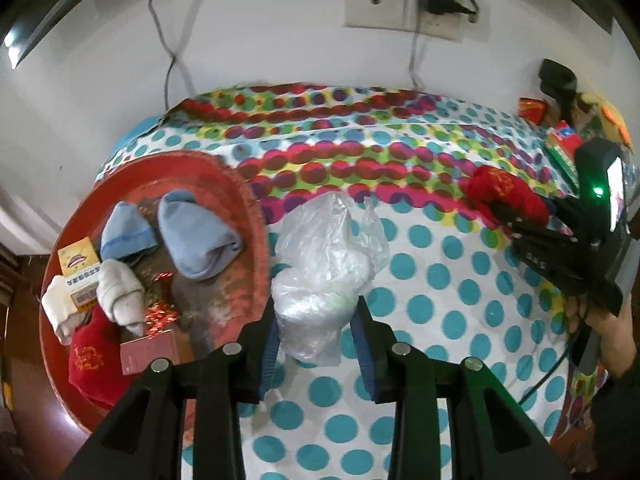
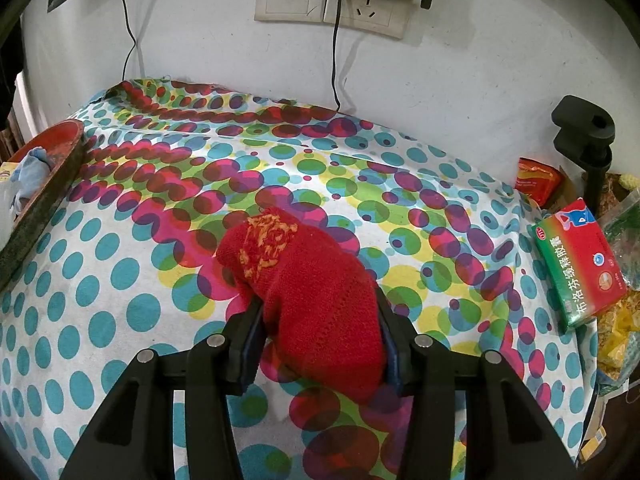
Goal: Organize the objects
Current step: 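Carry the plastic bag with the left gripper over the tray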
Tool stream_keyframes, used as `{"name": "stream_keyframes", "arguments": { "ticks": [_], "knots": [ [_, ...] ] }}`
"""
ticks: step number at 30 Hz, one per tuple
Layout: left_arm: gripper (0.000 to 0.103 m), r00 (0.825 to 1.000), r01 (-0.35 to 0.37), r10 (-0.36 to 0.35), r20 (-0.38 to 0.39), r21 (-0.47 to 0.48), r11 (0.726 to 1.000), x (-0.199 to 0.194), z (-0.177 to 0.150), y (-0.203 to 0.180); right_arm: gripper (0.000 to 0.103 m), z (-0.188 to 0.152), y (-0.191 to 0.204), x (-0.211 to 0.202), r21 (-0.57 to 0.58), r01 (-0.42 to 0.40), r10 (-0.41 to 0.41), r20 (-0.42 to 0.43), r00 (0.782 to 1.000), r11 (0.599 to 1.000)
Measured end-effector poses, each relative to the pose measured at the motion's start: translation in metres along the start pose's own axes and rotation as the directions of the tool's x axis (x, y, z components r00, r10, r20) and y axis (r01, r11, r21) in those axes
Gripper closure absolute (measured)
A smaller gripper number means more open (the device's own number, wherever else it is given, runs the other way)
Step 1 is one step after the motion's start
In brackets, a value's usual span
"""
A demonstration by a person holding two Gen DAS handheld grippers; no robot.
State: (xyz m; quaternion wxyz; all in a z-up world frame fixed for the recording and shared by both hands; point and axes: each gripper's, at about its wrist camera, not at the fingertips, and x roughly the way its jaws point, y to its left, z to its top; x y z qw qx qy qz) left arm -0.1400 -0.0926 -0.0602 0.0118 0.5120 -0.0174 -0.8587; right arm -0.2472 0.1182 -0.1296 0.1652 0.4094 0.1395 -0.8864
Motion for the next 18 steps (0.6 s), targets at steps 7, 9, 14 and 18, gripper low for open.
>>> {"name": "stream_keyframes", "arguments": {
  "ticks": [7,9,14,18],
  "knots": [
    [0.069,1.000,-0.018,0.018,-0.013,-0.041,0.999,0.006,-0.003,0.030,0.058,0.001,0.001,-0.001,-0.001,0.001,-0.001,0.000,1.000,1.000],
    [0.069,1.000,-0.021,0.020,-0.014,-0.050,0.999,0.006,-0.004,0.036,0.058,0.002,0.000,-0.001,-0.001,0.001,-0.001,0.000,1.000,1.000],
    [0.068,0.999,-0.029,0.026,-0.025,-0.086,0.996,0.012,-0.008,0.055,0.058,0.002,0.000,-0.001,-0.002,0.001,-0.001,0.000,1.000,1.000],
    [0.068,0.999,-0.040,0.036,-0.036,-0.099,0.994,0.017,-0.009,0.065,0.058,0.002,0.000,-0.001,0.000,0.000,0.000,0.000,1.000,1.000]
  ]
}}
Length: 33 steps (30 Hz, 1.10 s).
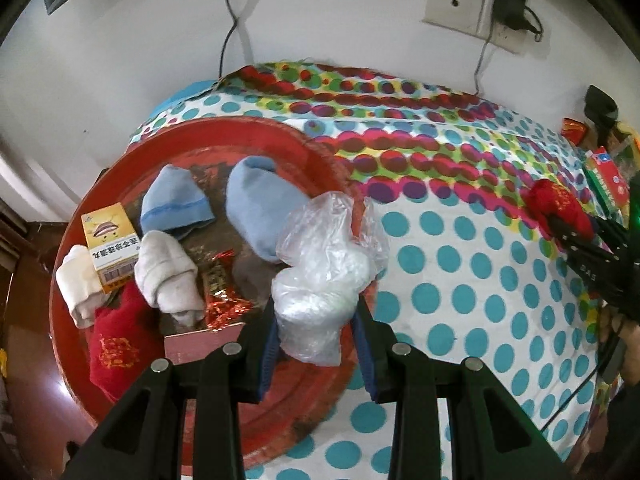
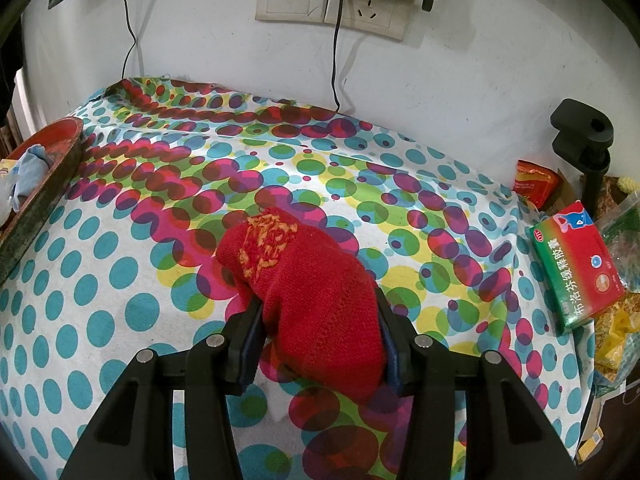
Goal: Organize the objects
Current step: 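Carry the plastic bag with the left gripper over the tray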
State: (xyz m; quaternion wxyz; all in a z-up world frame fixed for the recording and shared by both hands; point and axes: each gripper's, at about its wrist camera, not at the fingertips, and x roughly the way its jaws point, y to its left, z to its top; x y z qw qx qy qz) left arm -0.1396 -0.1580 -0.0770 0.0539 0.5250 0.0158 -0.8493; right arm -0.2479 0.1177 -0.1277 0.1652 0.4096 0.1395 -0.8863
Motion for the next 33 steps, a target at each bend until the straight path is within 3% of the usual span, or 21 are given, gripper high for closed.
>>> {"name": "stream_keyframes", "arguments": {
  "ticks": [14,33],
  "knots": [
    [0.068,0.999,-0.016,0.015,-0.032,-0.025,1.000,0.019,0.001,0.028,0.057,0.000,0.000,0.000,-0.002,0.003,-0.003,0.000,1.000,1.000],
    [0.067,1.000,-0.024,0.024,-0.016,-0.051,0.998,0.026,0.008,0.060,0.057,0.001,0.001,-0.001,-0.005,0.005,-0.005,-0.001,1.000,1.000]
  ]
}}
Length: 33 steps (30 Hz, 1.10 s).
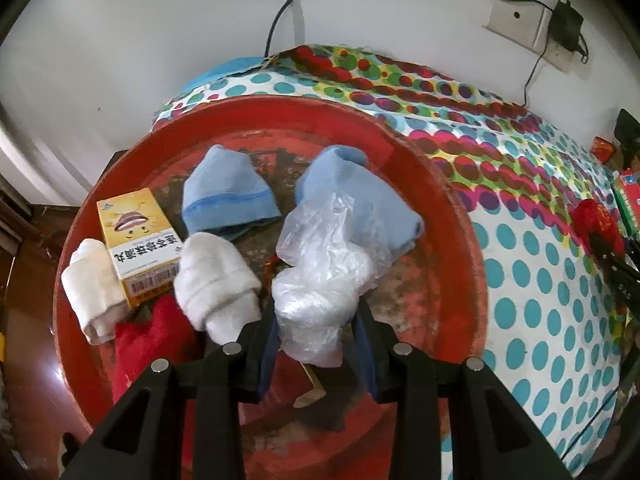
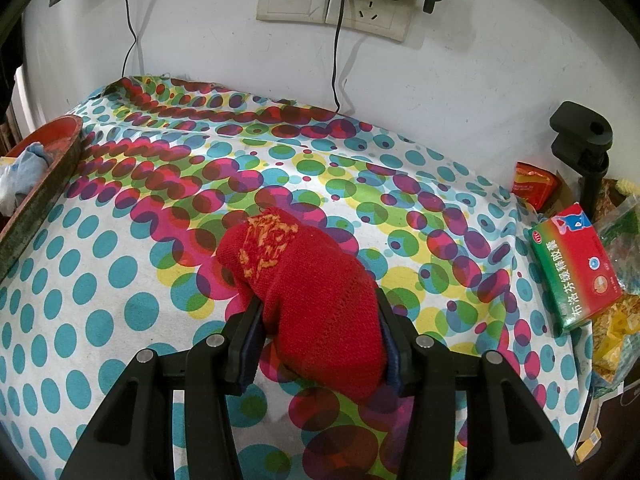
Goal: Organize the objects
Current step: 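Carry the plastic bag with the left gripper over the tray, then open the left gripper to drop the plastic bag into the tray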
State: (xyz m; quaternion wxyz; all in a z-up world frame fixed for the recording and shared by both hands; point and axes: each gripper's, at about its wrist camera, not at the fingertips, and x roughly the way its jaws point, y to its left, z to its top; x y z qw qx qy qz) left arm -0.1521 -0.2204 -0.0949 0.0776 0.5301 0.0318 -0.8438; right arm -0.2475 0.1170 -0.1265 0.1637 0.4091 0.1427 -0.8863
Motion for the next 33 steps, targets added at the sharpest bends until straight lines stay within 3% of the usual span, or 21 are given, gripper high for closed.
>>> {"name": "stream_keyframes", "arguments": {
  "ticks": [10,15,22,33],
  "knots": [
    [0.067,1.000,-0.009,0.009,0.000,-0.030,1.000,0.003,0.004,0.023,0.056,0.000,0.001,0.000,-0.001,0.001,-0.001,0.000,1.000,1.000],
    [0.066,1.000,-0.027,0.027,0.002,0.002,1.000,0.002,0.003,0.019,0.056,0.000,0.001,0.000,0.000,0.000,0.000,0.000,1.000,1.000],
    [0.056,1.000,-0.014,0.014,-0.010,-0.012,1.000,0.002,0.004,0.016,0.056,-0.001,0.001,0.000,-0.001,0.002,-0.002,0.000,1.000,1.000],
    [0.054,1.000,-0.016,0.016,0.013,0.020,1.000,-0.016,0.001,0.005,0.056,-0.001,0.002,0.000,0.000,0.001,-0.001,0.000,1.000,1.000]
  ]
}}
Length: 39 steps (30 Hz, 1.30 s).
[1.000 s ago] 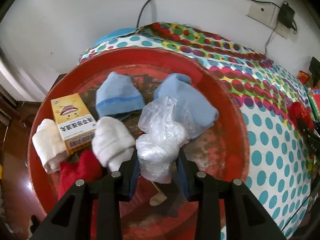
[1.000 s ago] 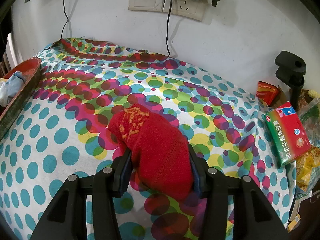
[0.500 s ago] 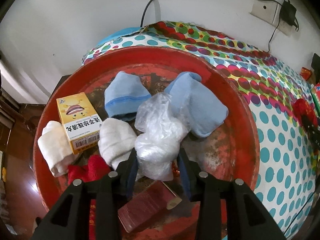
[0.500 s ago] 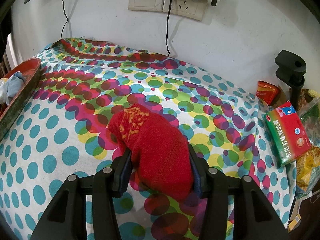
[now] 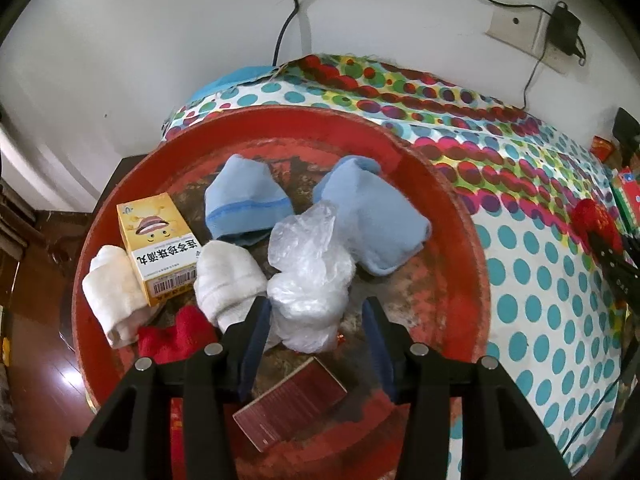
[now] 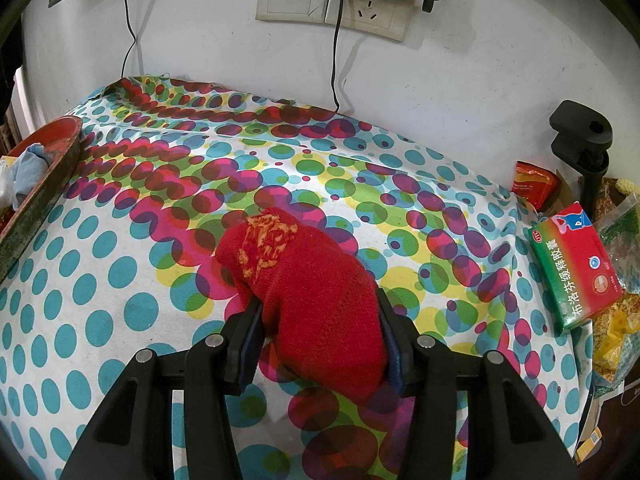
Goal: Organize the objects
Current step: 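Open the left gripper to drop the plastic bag into the tray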
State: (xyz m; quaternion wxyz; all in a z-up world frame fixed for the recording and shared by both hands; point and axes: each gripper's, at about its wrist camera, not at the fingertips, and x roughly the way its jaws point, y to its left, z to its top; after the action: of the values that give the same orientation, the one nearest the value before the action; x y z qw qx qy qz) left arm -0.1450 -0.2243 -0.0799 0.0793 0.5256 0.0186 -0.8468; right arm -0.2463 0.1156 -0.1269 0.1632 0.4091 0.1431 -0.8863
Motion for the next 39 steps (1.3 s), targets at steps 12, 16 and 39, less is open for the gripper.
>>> {"name": "stream_keyframes", "arguments": {
  "ticks": [12,16,39],
  "knots": [
    [0.054,1.000,0.005,-0.005,-0.012,0.057,0.998,-0.011,-0.018,-0.023,0.056,0.000,-0.001,0.000,0.004,-0.005,0.005,-0.001,1.000,1.000],
    [0.054,1.000,0.011,-0.011,-0.005,0.053,0.999,-0.015,-0.023,-0.027,0.055,0.001,-0.005,-0.001,0.014,-0.017,0.017,-0.002,1.000,1.000],
    [0.054,1.000,0.007,-0.007,-0.011,0.048,0.999,-0.028,-0.054,-0.037,0.065,-0.001,-0.002,-0.010,0.168,-0.020,0.026,-0.033,0.999,0.986]
  ]
}}
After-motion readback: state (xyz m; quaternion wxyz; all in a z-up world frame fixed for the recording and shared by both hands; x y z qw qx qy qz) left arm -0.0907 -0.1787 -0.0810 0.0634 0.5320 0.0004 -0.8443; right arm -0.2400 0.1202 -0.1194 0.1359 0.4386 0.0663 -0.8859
